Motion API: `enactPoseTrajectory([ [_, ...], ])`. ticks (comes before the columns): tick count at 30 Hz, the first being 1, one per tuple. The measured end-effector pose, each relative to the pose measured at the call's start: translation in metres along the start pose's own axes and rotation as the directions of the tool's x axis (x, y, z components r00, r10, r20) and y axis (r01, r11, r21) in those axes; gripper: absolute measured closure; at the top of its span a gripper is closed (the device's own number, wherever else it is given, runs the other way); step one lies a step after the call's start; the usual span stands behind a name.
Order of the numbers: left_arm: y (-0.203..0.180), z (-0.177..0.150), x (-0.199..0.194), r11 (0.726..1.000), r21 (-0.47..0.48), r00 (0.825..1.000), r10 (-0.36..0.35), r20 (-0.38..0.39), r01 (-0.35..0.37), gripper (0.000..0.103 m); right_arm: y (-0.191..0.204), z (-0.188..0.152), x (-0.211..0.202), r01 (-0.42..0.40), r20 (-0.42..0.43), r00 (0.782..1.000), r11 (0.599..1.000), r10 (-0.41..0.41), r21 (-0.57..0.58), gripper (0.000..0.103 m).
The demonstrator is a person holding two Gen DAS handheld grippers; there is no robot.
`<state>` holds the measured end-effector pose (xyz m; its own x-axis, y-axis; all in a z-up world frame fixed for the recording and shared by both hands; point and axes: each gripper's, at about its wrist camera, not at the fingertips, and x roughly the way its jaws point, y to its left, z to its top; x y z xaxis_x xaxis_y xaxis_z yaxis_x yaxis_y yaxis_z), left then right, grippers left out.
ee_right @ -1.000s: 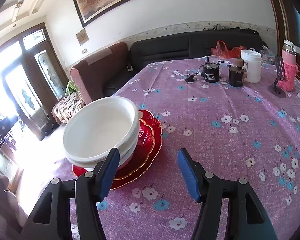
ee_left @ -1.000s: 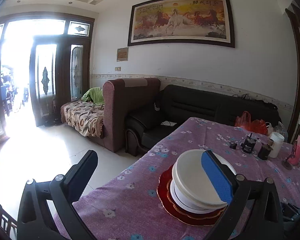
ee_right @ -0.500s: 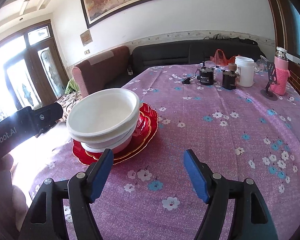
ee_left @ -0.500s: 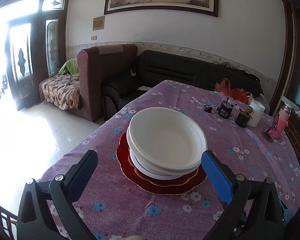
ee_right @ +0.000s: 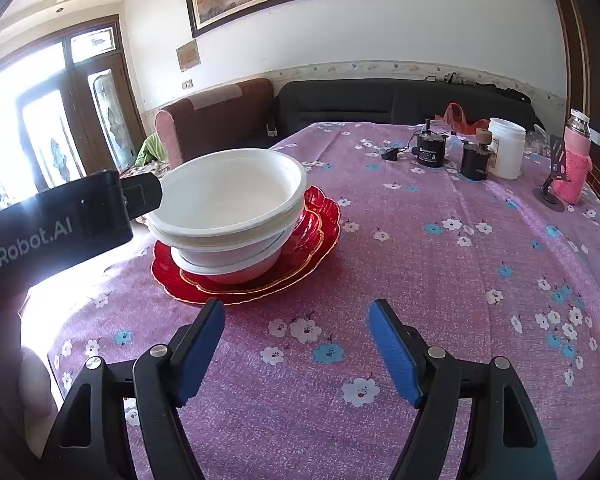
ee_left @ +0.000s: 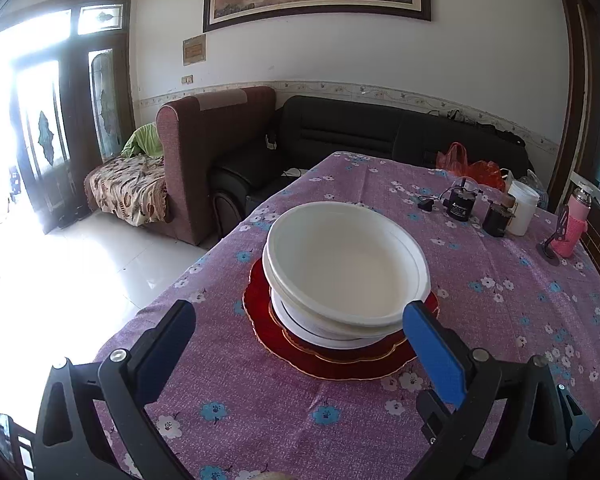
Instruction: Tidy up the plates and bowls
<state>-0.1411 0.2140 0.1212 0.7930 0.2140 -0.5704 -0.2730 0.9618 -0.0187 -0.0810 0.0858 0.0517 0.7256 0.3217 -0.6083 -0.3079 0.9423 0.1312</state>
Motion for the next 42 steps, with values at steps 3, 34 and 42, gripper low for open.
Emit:
enactPoseTrajectory([
  [3,0.003,-0.002,0.003,1.0,-0.003,1.0,0.004,-0.006,-0.004,0.0,0.004,-0.001,0.003,0.005,-0.009,1.0,1.0,-0.005,-0.006,0.024],
  [34,0.022,-0.01,0.018,1.0,0.022,0.999,-0.016,-0.044,0.017,0.0,0.032,-0.005,0.023,0.025,-0.055,0.998,0.999,-0.028,-0.046,0.024],
  [42,0.015,-0.011,0.02,0.999,0.034,0.998,-0.029,-0.056,0.031,0.0,0.033,-0.004,0.025,0.022,-0.051,0.998,0.998,-0.024,-0.054,0.024],
])
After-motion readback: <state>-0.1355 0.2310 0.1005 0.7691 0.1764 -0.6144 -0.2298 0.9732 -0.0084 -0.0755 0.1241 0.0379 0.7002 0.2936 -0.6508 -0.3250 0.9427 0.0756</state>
